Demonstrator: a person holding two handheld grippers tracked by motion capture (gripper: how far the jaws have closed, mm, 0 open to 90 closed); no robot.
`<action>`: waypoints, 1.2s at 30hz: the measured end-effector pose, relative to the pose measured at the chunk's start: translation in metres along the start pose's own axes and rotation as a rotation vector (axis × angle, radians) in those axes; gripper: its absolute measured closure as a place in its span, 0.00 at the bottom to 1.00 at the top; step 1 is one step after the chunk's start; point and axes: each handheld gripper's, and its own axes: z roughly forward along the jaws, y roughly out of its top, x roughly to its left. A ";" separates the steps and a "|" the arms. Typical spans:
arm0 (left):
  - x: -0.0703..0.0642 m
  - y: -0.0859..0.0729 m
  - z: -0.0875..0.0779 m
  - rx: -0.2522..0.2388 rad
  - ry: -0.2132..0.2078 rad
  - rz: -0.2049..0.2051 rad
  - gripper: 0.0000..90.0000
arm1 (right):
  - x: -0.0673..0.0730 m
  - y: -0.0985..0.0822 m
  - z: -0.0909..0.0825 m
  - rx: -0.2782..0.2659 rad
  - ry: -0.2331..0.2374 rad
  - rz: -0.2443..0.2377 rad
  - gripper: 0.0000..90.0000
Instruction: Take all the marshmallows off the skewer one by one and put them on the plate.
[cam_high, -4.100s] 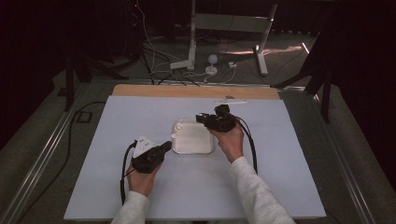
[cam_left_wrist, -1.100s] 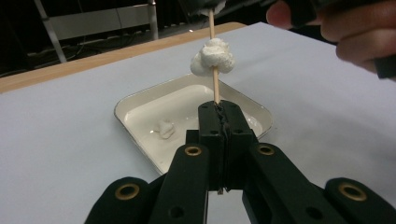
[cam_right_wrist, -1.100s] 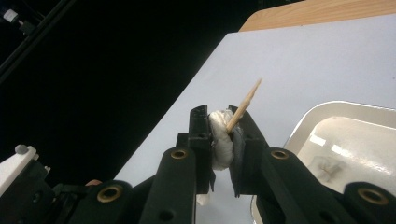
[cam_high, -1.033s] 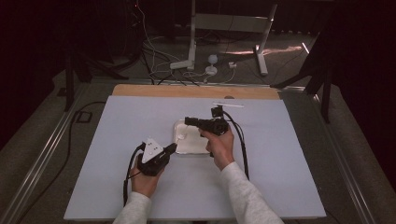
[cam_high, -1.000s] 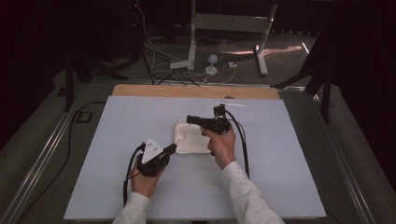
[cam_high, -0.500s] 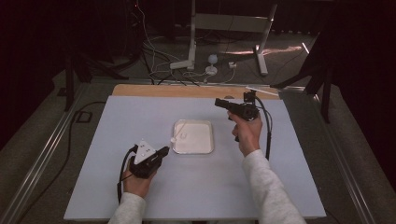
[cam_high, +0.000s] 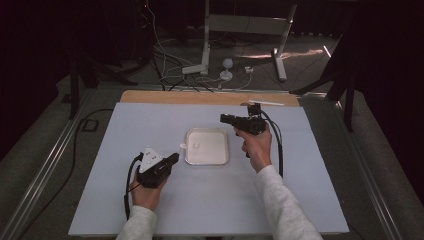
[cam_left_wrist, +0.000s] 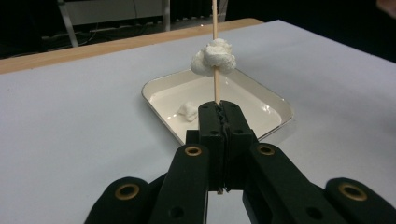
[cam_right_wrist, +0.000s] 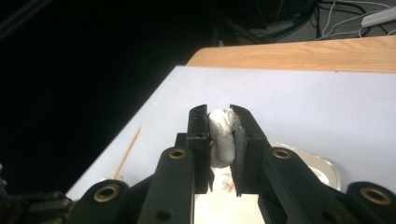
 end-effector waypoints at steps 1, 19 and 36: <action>0.000 0.000 0.000 -0.001 0.001 -0.003 1.00 | 0.002 -0.001 0.003 0.008 -0.003 -0.011 0.88; 0.001 -0.001 0.005 0.011 0.000 -0.014 1.00 | 0.009 -0.024 0.044 0.135 -0.042 -0.080 0.47; 0.000 -0.001 0.007 0.004 0.002 -0.019 1.00 | 0.026 -0.037 0.044 0.136 0.063 -0.085 0.31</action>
